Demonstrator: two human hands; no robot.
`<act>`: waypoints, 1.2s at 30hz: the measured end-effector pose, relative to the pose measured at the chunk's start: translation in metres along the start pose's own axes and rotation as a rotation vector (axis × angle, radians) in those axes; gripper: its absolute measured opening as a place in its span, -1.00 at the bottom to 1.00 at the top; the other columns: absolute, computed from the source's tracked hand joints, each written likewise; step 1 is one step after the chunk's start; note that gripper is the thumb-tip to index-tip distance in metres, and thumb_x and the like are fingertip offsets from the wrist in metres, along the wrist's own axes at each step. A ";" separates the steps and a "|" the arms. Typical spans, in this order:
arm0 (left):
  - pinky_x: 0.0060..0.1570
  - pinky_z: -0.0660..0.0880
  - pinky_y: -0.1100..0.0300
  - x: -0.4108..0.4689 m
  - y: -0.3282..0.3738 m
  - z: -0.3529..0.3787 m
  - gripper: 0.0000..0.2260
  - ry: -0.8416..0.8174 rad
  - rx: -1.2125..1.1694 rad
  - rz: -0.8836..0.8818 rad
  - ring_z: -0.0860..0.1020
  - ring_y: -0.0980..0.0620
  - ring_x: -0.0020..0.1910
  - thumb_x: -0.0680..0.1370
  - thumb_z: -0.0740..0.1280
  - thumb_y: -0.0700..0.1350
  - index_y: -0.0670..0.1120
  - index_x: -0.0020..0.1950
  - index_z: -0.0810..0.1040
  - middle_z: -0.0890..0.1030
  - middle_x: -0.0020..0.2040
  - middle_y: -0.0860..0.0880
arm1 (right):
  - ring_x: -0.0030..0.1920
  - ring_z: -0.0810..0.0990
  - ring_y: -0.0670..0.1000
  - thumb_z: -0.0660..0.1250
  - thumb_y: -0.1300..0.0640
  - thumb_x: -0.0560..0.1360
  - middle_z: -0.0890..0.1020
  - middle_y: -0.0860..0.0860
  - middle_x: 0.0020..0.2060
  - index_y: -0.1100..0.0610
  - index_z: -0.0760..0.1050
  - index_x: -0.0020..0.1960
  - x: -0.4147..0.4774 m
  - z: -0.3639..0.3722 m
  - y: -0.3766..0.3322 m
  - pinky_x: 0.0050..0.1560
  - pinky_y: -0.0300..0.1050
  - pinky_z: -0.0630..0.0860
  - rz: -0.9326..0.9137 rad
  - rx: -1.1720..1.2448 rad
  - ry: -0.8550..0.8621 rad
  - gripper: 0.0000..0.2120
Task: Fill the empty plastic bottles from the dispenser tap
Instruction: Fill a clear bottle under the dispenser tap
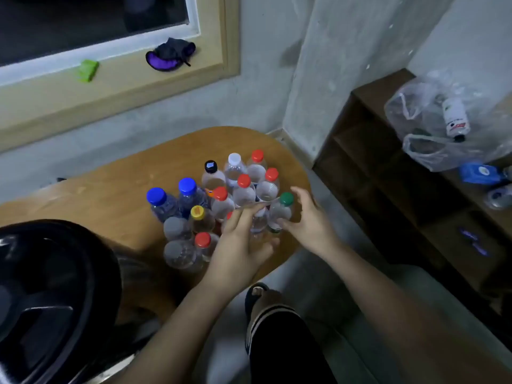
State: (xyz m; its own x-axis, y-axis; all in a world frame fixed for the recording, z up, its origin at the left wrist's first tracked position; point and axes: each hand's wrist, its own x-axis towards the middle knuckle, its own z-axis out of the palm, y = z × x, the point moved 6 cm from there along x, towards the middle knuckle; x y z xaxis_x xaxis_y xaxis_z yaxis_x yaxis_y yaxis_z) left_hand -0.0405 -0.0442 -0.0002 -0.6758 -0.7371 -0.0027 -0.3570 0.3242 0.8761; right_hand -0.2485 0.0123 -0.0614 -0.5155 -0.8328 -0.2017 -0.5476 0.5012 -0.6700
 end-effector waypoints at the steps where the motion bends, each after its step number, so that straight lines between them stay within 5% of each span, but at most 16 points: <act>1: 0.40 0.52 -0.05 -0.002 -0.003 0.003 -0.35 0.026 0.013 0.056 0.47 0.06 0.47 0.55 0.56 -0.03 0.21 0.57 0.39 0.48 0.45 0.15 | 0.45 0.54 0.03 0.61 -0.11 0.47 0.52 -0.07 0.48 -0.17 0.28 0.57 0.004 0.006 0.006 0.38 0.06 0.56 -0.035 0.051 0.034 -0.22; 5: 0.51 0.44 0.12 -0.013 -0.026 0.015 -0.42 0.104 0.054 0.146 0.40 0.15 0.57 0.59 0.55 -0.06 0.11 0.57 0.45 0.46 0.52 0.17 | 0.19 0.68 -0.12 0.59 -0.23 0.41 0.67 -0.17 0.18 -0.20 0.43 0.32 0.019 0.034 0.033 0.22 0.16 0.68 -0.084 0.214 0.076 -0.43; 11: 0.47 0.41 0.22 -0.068 -0.054 0.028 -0.57 0.370 0.205 0.443 0.50 0.09 0.50 0.59 0.56 -0.19 -0.04 0.44 0.59 0.58 0.41 0.07 | 0.21 0.67 -0.14 0.63 -0.23 0.43 0.68 -0.20 0.23 -0.17 0.45 0.41 0.006 0.050 0.055 0.27 0.06 0.65 -0.310 0.247 0.340 -0.36; 15: 0.41 0.49 0.13 -0.125 -0.080 0.053 -0.57 0.476 0.231 0.395 0.54 0.19 0.44 0.62 0.53 -0.08 0.00 0.47 0.56 0.61 0.38 0.18 | 0.17 0.69 -0.09 0.61 -0.16 0.41 0.69 -0.17 0.18 -0.12 0.49 0.35 -0.056 0.055 0.059 0.23 0.05 0.64 -0.575 0.402 0.452 -0.42; 18: 0.45 0.52 -0.06 -0.172 -0.082 0.077 -0.55 0.443 0.076 0.306 0.55 0.13 0.48 0.66 0.49 -0.01 0.09 0.53 0.49 0.60 0.44 0.17 | 0.15 0.68 -0.15 0.62 0.01 0.47 0.69 -0.24 0.12 -0.14 0.47 0.29 -0.132 0.083 0.057 0.20 -0.15 0.60 -0.730 0.562 0.259 -0.51; 21: 0.47 0.51 -0.14 -0.214 -0.067 0.092 -0.54 0.421 -0.042 0.274 0.56 0.09 0.48 0.69 0.45 0.00 0.13 0.58 0.44 0.57 0.49 0.14 | 0.29 0.66 -0.02 0.62 0.01 0.51 0.69 -0.13 0.24 -0.11 0.47 0.38 -0.192 0.117 0.060 0.34 0.14 0.58 -0.828 0.560 0.020 -0.48; 24: 0.45 0.53 -0.15 -0.245 -0.053 0.095 -0.57 0.419 -0.024 0.260 0.60 0.04 0.44 0.71 0.41 -0.06 0.12 0.58 0.48 0.61 0.46 0.10 | 0.39 0.62 0.02 0.60 0.11 0.56 0.67 -0.08 0.33 -0.04 0.46 0.46 -0.224 0.133 0.065 0.41 0.19 0.53 -0.877 0.536 -0.119 -0.46; 29: 0.44 0.50 -0.30 -0.269 -0.055 0.078 -0.73 0.359 0.015 0.200 0.62 -0.22 0.33 0.71 0.43 -0.07 0.11 0.41 0.67 0.68 0.33 -0.04 | 0.42 0.58 -0.10 0.55 -0.07 0.53 0.62 -0.17 0.37 -0.08 0.42 0.53 -0.239 0.144 0.069 0.47 0.05 0.48 -0.854 0.441 -0.280 -0.37; 33: 0.39 0.58 0.08 -0.286 -0.063 0.061 -0.72 0.287 -0.075 0.168 0.69 -0.03 0.30 0.67 0.42 -0.24 -0.09 0.38 0.67 0.75 0.26 -0.03 | 0.49 0.53 -0.08 0.55 -0.20 0.50 0.58 -0.17 0.46 -0.10 0.39 0.58 -0.244 0.161 0.061 0.52 0.12 0.43 -0.850 0.407 -0.399 -0.28; 36: 0.34 0.59 0.16 -0.298 -0.077 0.044 -0.71 0.266 -0.080 0.159 0.70 -0.05 0.29 0.68 0.41 -0.24 -0.09 0.40 0.67 0.75 0.23 -0.08 | 0.49 0.53 -0.08 0.53 -0.14 0.50 0.59 -0.17 0.45 -0.11 0.42 0.55 -0.252 0.176 0.045 0.52 0.09 0.42 -0.863 0.420 -0.469 -0.34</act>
State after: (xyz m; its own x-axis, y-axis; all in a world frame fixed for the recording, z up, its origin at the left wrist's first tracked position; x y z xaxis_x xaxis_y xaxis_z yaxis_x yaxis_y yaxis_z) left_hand 0.1598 0.1763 -0.0878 -0.5231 -0.8135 0.2543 -0.2014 0.4079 0.8906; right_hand -0.0274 0.2032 -0.1671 0.2918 -0.9194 0.2637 -0.2895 -0.3476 -0.8918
